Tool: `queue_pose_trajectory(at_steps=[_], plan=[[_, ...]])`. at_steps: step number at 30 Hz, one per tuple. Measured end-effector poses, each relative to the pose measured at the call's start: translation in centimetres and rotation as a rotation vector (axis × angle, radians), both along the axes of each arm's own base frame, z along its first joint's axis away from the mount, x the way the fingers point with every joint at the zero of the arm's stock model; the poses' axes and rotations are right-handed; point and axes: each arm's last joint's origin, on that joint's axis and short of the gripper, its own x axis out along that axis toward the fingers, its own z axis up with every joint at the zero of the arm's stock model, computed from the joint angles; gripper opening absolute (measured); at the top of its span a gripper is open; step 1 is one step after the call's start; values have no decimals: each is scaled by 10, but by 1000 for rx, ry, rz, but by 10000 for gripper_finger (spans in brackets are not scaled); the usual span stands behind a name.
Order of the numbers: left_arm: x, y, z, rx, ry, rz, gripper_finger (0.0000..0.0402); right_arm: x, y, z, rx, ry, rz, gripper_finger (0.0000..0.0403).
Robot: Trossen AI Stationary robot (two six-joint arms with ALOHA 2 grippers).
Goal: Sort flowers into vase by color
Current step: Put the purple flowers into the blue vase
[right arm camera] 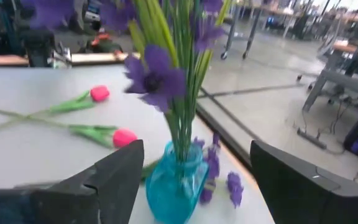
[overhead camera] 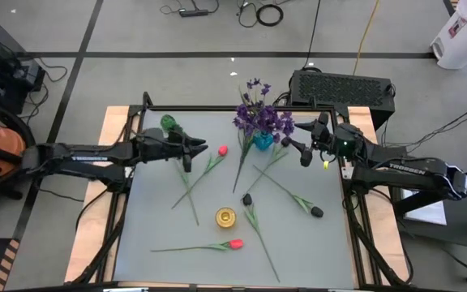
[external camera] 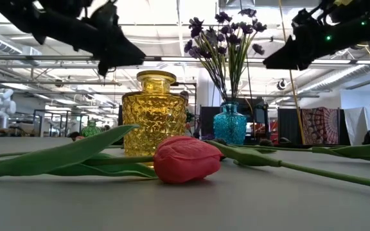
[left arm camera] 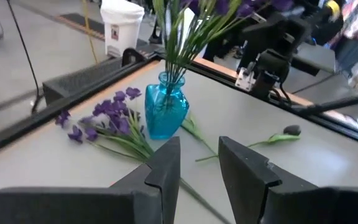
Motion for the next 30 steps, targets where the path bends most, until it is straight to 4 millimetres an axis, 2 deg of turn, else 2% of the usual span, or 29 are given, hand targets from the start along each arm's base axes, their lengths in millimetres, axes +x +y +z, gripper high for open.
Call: queue_pose_trajectory(at_steps=[6, 15, 24, 30], plan=[[19, 5, -16, -138, -31, 58, 116, -2, 1, -8, 33, 75, 2, 286], [52, 11, -39, -324, 37, 113, 116, -5, 2, -18, 115, 155, -7, 286], [85, 6, -41, -379, 86, 114, 116, -9, 4, -26, 181, 228, -21, 286], [104, 1, -33, -357, 266, 192, 116, -9, 4, -27, 194, 233, -24, 286]])
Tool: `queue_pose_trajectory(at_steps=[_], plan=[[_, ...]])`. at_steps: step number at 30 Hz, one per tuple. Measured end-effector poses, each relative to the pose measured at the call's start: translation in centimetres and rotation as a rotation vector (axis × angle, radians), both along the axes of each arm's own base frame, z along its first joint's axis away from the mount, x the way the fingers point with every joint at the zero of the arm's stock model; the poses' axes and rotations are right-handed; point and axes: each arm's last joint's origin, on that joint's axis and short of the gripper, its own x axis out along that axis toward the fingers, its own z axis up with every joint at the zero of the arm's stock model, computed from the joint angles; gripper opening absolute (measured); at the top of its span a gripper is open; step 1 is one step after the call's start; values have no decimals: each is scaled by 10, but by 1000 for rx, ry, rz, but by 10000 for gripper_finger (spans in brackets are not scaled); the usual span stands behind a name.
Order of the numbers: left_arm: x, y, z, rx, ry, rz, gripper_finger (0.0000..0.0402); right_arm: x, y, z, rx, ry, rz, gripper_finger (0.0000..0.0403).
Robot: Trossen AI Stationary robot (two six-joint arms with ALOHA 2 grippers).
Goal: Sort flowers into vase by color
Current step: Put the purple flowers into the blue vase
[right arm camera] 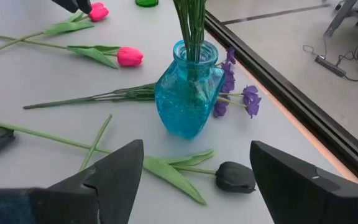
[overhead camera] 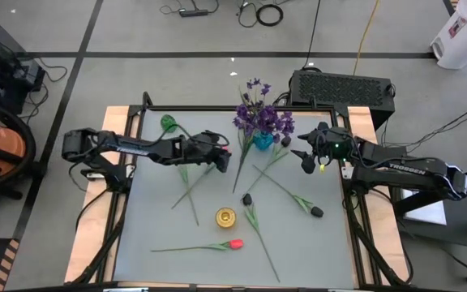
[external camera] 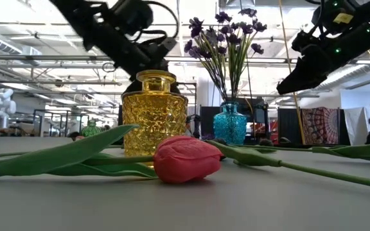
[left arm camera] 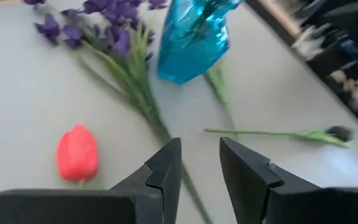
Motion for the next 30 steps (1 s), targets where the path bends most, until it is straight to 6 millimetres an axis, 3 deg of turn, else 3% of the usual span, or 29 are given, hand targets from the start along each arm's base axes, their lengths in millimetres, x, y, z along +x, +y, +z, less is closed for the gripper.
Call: queue_pose_trajectory(at_steps=[8, 13, 30], plan=[[33, -13, 8, -7, 135, -6, 116, -2, 1, -3, 16, 38, 1, 286], [46, -16, -5, -50, 191, 25, 116, -2, 1, -4, 36, 34, -10, 286], [56, -22, -46, -157, 254, 136, 116, -2, 1, -4, 30, 37, -7, 286]])
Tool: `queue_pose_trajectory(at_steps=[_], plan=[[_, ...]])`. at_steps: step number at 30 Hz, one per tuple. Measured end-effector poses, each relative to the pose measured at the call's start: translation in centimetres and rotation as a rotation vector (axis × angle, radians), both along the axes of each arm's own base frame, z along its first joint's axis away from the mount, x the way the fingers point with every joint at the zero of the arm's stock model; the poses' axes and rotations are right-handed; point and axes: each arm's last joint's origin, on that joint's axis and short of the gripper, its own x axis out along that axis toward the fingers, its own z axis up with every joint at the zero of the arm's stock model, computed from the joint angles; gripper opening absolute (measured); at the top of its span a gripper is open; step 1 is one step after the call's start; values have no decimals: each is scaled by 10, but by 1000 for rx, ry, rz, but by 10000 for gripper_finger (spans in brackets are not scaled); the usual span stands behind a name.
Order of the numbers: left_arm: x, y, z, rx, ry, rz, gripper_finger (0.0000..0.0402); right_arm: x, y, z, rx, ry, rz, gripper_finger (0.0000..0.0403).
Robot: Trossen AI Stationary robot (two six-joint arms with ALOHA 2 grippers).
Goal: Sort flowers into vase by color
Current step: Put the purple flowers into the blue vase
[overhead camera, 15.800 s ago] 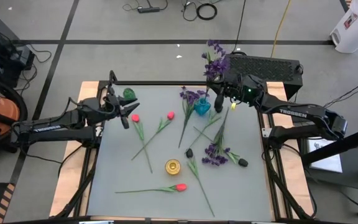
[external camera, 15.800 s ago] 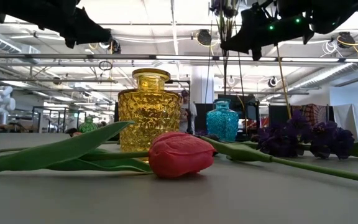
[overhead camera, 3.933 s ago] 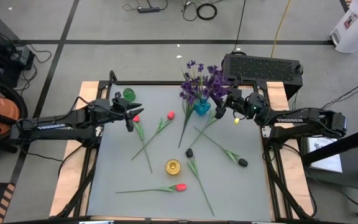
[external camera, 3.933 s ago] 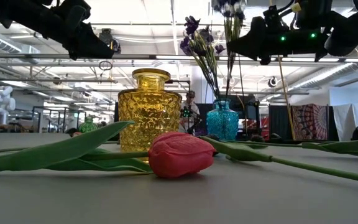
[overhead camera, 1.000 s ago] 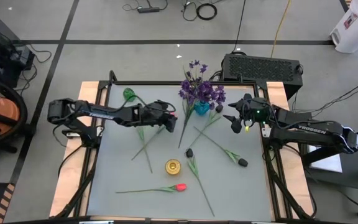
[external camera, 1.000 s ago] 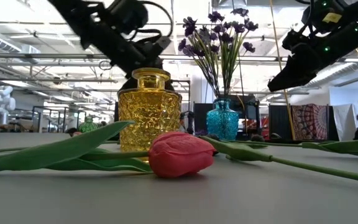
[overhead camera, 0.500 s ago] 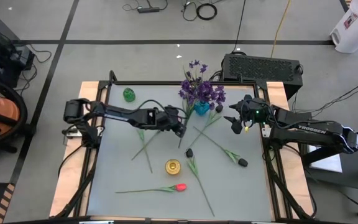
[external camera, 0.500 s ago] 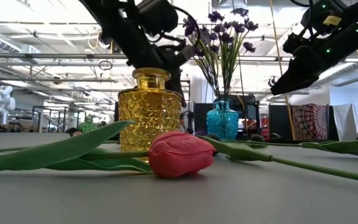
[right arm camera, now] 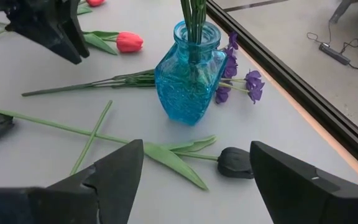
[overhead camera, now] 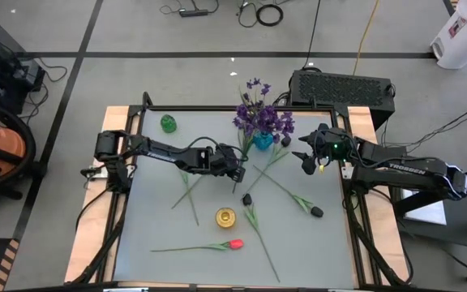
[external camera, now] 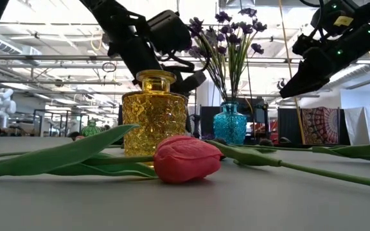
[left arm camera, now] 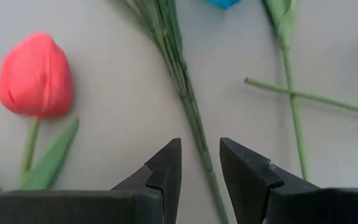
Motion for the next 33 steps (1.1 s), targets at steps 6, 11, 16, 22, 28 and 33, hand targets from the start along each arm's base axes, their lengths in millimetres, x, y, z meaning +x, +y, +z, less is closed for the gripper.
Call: queue_pose_trajectory(at_steps=[6, 11, 16, 22, 28, 33], plan=[[3, -7, 1, 18, -37, 9, 116, 1, 0, 1, -5, -11, 0, 286], [6, -13, 3, 20, -71, 12, 116, 1, 0, 1, -5, -13, 0, 286], [7, -25, 4, 26, -88, -1, 116, 1, 0, 1, -3, -13, -2, 286], [8, -40, -9, 10, -64, -3, 116, 1, 0, 1, -2, -13, -2, 286], [14, -36, -29, 10, -22, 4, 116, 1, 0, 2, -5, -20, -2, 286], [21, -25, -26, 41, -31, -12, 116, 1, 0, 1, -4, -17, -2, 286]])
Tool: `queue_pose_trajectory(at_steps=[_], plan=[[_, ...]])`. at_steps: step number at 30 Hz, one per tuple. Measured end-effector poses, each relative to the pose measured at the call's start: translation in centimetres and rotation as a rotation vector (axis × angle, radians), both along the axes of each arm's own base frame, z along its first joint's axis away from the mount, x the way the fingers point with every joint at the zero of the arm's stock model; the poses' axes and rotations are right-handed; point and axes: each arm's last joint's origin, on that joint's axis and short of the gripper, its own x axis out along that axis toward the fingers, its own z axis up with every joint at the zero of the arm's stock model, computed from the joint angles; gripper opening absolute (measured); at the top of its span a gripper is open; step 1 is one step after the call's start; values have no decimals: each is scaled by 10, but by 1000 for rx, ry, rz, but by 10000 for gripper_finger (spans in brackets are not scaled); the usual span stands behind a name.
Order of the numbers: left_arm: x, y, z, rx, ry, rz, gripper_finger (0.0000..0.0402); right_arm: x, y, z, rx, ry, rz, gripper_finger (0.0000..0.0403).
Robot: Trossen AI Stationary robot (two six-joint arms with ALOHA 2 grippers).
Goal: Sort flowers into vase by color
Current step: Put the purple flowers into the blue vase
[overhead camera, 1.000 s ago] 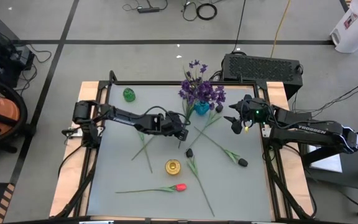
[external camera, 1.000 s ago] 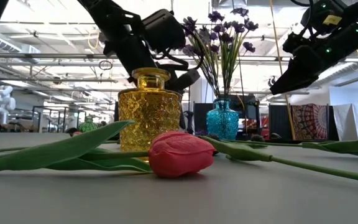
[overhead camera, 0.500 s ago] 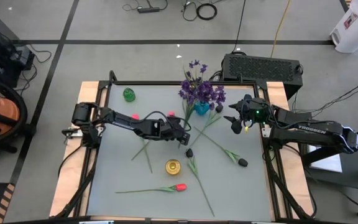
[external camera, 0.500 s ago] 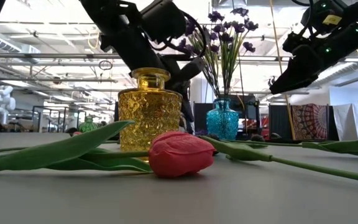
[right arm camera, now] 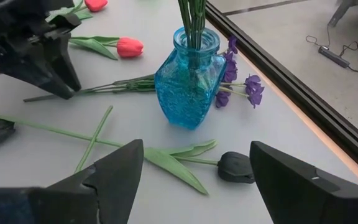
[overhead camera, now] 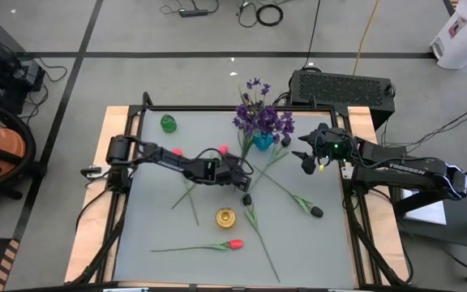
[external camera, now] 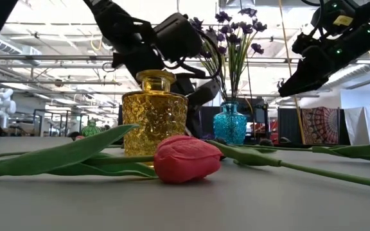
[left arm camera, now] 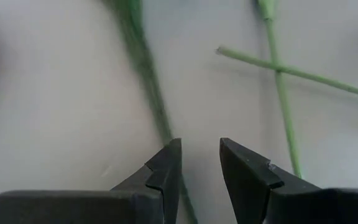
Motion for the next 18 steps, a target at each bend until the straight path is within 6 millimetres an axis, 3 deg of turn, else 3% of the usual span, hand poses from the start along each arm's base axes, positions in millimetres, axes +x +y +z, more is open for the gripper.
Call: queue_pose_trajectory(at_steps=[18], plan=[[-1, 32, 0, 45, 30, 30, 116, 0, 0, 0, 2, -3, -2, 286]])
